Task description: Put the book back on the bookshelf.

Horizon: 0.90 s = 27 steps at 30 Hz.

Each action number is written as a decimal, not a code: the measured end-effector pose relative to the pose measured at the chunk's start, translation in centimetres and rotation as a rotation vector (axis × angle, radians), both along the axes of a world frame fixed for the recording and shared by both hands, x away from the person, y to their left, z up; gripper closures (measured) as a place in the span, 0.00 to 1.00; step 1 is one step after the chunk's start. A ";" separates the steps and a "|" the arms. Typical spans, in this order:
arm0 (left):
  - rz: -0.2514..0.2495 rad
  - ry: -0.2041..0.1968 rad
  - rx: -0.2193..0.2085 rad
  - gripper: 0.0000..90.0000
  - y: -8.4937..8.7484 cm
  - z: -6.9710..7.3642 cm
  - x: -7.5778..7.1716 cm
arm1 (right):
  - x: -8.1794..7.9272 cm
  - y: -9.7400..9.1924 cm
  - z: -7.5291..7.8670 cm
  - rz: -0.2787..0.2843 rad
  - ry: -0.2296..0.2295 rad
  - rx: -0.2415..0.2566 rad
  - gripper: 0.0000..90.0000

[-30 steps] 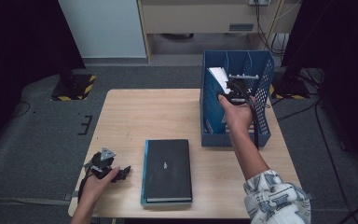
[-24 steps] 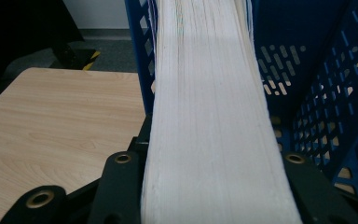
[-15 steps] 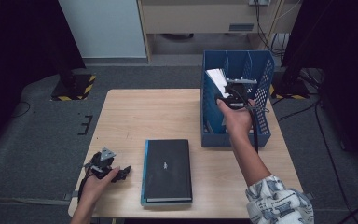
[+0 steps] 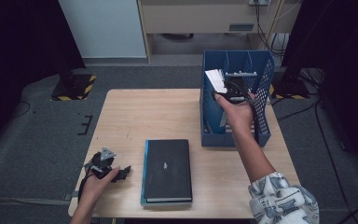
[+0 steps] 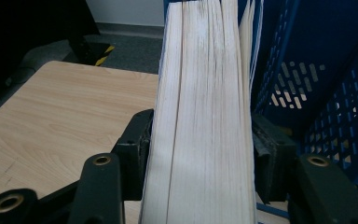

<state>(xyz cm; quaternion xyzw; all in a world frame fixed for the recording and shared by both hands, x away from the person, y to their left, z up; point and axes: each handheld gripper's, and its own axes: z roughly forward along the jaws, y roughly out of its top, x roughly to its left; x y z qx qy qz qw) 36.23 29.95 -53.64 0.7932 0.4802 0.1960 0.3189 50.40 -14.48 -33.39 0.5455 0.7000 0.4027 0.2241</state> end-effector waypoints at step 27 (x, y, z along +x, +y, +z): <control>-0.001 0.002 -0.001 0.00 0.0 0.0 0.0 | 0.2 0.3 -1.0 0.021 0.017 -0.014 0.51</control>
